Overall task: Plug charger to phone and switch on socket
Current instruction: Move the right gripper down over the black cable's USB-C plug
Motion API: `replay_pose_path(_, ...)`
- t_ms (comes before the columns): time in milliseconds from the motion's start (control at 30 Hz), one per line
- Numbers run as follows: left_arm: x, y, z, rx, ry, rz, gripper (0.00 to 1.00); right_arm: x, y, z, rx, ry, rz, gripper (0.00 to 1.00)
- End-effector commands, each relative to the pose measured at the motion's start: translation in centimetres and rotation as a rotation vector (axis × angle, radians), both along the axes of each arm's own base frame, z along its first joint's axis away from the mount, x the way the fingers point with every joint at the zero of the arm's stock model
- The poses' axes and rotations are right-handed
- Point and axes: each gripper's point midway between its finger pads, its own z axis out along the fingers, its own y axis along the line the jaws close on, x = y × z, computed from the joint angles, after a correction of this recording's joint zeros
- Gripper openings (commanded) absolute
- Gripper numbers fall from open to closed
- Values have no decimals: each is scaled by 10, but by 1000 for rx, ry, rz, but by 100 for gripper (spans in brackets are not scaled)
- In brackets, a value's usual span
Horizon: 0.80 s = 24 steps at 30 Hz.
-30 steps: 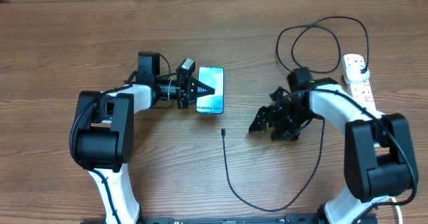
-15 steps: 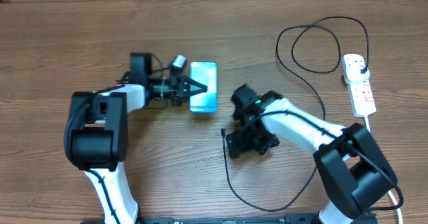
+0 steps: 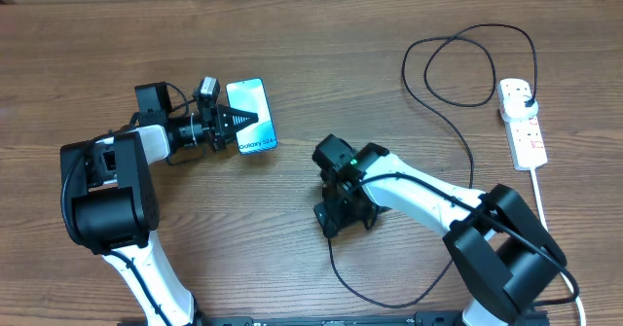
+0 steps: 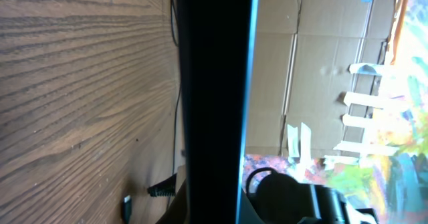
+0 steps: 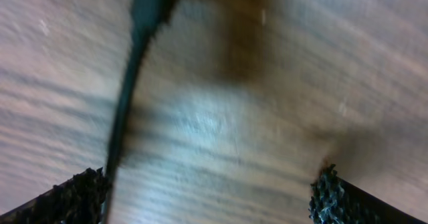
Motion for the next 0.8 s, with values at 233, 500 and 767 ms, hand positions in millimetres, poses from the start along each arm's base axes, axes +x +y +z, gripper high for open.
replay_pose_path(233,-11,-2,6,-26,22,-15,4,50,42,24,117,-140,-186,100)
replay_pose_path(500,-8,-2,1,3,31,1,4,50,38,24,96,-144,-190,40)
replay_pose_path(767,-9,-2,1,0,34,-1,4,44,35,23,82,-122,-186,4)
